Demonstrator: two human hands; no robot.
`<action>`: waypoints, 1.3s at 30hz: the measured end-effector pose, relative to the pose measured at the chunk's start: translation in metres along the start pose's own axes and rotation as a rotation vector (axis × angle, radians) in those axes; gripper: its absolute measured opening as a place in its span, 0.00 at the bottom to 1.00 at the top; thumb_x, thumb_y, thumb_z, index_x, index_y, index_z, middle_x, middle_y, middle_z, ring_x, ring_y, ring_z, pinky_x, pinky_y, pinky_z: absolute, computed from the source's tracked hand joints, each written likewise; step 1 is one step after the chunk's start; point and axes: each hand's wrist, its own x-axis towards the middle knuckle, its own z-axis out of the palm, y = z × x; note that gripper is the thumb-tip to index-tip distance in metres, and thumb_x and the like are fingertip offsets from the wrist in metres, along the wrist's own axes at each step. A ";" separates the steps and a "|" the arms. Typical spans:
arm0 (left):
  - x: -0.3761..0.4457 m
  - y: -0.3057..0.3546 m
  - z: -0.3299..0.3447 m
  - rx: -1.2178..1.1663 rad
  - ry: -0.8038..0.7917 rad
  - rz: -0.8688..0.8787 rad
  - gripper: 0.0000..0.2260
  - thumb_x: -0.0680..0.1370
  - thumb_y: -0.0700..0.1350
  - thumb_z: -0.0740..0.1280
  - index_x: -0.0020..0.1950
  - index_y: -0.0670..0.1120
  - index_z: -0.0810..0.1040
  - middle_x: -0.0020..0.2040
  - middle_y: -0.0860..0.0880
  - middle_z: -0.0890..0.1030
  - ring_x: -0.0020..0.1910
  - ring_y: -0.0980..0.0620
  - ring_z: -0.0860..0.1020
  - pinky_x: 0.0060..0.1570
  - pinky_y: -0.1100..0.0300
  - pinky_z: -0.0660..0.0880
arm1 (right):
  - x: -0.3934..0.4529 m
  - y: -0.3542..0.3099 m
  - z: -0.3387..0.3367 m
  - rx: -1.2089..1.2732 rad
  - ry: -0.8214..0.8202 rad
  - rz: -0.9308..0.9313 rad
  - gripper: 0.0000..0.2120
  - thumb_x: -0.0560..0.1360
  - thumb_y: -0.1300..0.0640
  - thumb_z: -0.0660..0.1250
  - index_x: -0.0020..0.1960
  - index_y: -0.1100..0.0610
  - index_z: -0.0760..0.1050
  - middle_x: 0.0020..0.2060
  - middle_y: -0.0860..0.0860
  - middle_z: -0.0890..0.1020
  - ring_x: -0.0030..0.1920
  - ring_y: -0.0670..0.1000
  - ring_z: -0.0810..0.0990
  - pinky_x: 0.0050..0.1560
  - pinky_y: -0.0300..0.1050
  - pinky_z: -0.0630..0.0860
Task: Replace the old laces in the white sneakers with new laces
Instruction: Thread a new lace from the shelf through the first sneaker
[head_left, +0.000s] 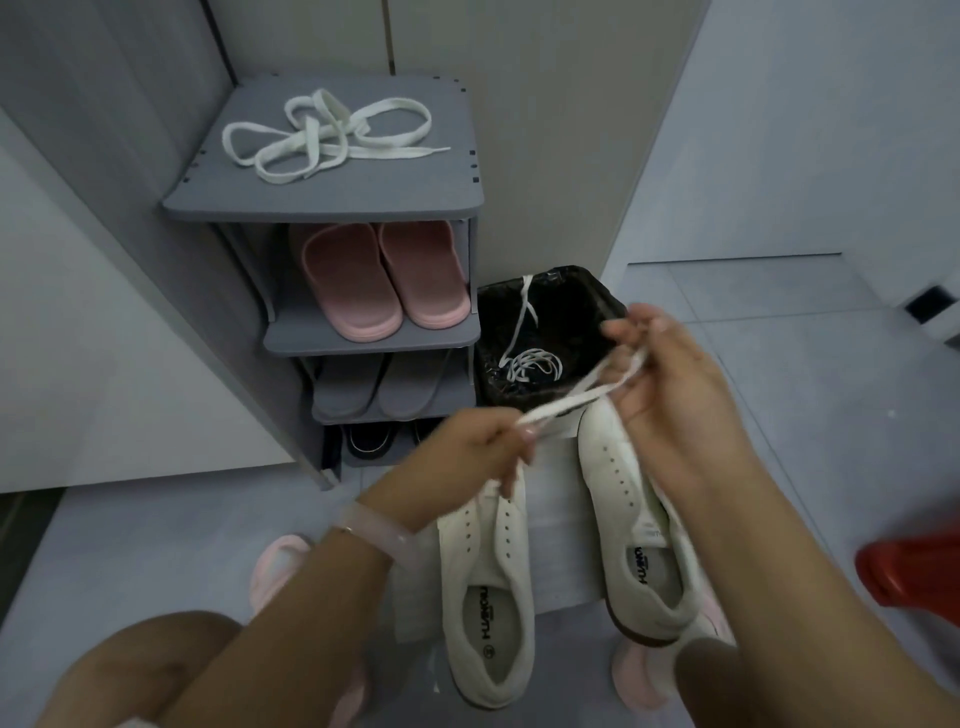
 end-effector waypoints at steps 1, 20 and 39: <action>0.000 -0.003 -0.011 0.029 0.073 -0.038 0.14 0.80 0.44 0.60 0.35 0.49 0.75 0.26 0.51 0.75 0.28 0.55 0.73 0.35 0.64 0.69 | 0.008 -0.012 -0.010 0.081 0.071 -0.021 0.08 0.79 0.64 0.54 0.46 0.58 0.72 0.28 0.50 0.80 0.23 0.42 0.71 0.26 0.32 0.70; 0.008 -0.040 -0.057 -0.438 0.658 -0.436 0.21 0.79 0.37 0.58 0.72 0.46 0.59 0.39 0.47 0.75 0.37 0.47 0.76 0.41 0.57 0.76 | 0.034 -0.040 -0.057 0.049 0.347 0.004 0.13 0.82 0.56 0.49 0.42 0.56 0.68 0.20 0.46 0.69 0.19 0.42 0.61 0.20 0.32 0.59; 0.017 -0.031 0.029 0.027 0.134 -0.023 0.06 0.78 0.42 0.63 0.43 0.46 0.79 0.31 0.53 0.76 0.26 0.63 0.72 0.31 0.71 0.69 | -0.008 0.062 -0.020 -0.613 -0.212 0.130 0.19 0.82 0.59 0.52 0.71 0.47 0.60 0.60 0.47 0.78 0.62 0.42 0.74 0.41 0.28 0.75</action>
